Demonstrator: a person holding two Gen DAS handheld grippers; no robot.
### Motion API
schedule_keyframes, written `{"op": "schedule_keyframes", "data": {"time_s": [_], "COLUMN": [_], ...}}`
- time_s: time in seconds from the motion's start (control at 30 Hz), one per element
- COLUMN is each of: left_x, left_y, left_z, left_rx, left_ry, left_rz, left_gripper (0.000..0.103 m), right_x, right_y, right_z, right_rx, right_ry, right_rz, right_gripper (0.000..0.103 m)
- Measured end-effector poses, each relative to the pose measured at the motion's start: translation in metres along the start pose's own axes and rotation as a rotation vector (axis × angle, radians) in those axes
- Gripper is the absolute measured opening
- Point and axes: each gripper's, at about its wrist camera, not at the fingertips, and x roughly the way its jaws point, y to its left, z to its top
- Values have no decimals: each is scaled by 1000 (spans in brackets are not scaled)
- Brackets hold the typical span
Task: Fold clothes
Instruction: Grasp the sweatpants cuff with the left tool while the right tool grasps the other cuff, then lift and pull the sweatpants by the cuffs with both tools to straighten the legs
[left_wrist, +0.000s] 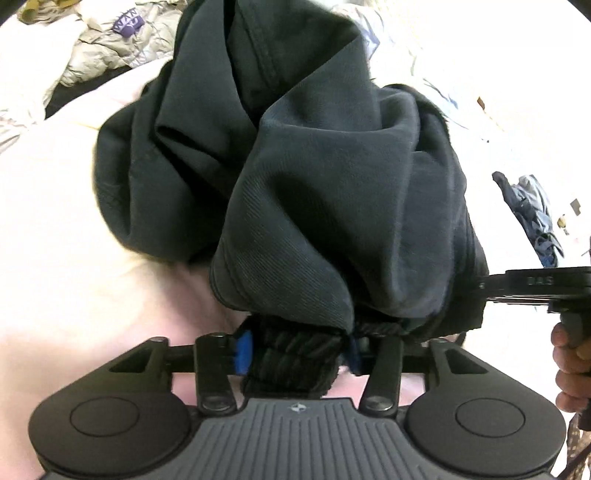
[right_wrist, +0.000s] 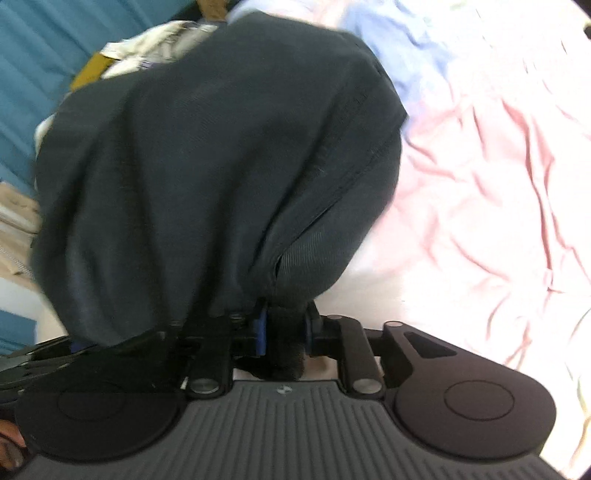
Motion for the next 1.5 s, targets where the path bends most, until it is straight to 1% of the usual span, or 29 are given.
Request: {"op": "schedule_keyframes", "data": {"time_s": [0.07,0.17,0.3,0.4,0.43,0.53,0.6,0.67,0.77,0.87,0.93,1.0,1.1,1.23,1.27,1.33,1.5], "left_x": [-11,-31,-70,-97,-105,-144,-164,-180,-208,-239,-260,-267,-276,-283,-280,-282,-282], "left_y": [-3,-2,3,-7,-9,-9,-11,-19,-32,-56,-72,-85,-103,-126,-129,-148,-200], "left_z": [-3,-8,-19,-31,-36,-48,-57,-72,-105,-142,-166,-183,-207,-225,-223,-230,-247], "left_rx": [-7,-36,-96,-146,-159,-199,-237,-255,-278,-312,-322,-333,-344,-327,-328,-303,-290], "left_ry": [-7,-13,-24,-40,-45,-63,-75,-86,-88,-90,-97,-82,-61,-57,-54,-50,-42], "left_rz": [-1,-11,-1,-26,-28,-28,-29,-20,-7,6,8,-5,-25,-72,-86,-102,-135], "left_gripper": [43,42,42,41,41,41,40,40,39,34,34,33,31,29,29,28,26], "right_x": [-18,-48,-87,-118,-128,-158,-185,-204,-224,-239,-247,-259,-271,-290,-294,-302,-328], "right_y": [12,25,40,52,53,59,59,59,58,60,60,57,49,34,31,24,1], "right_z": [-4,-12,-29,-43,-48,-61,-64,-74,-91,-110,-122,-134,-147,-166,-169,-173,-179], "right_rx": [-20,-21,-28,-44,-45,-48,-55,-72,-104,-135,-154,-172,-191,-208,-210,-216,-250], "right_ry": [-16,-43,-75,-98,-103,-120,-131,-145,-156,-149,-140,-127,-97,-76,-76,-75,-81], "right_rz": [4,19,29,38,48,77,95,116,152,183,200,205,186,150,139,117,74], "right_gripper": [18,17,17,17,17,17,16,16,16,16,16,16,16,16,16,15,15]}}
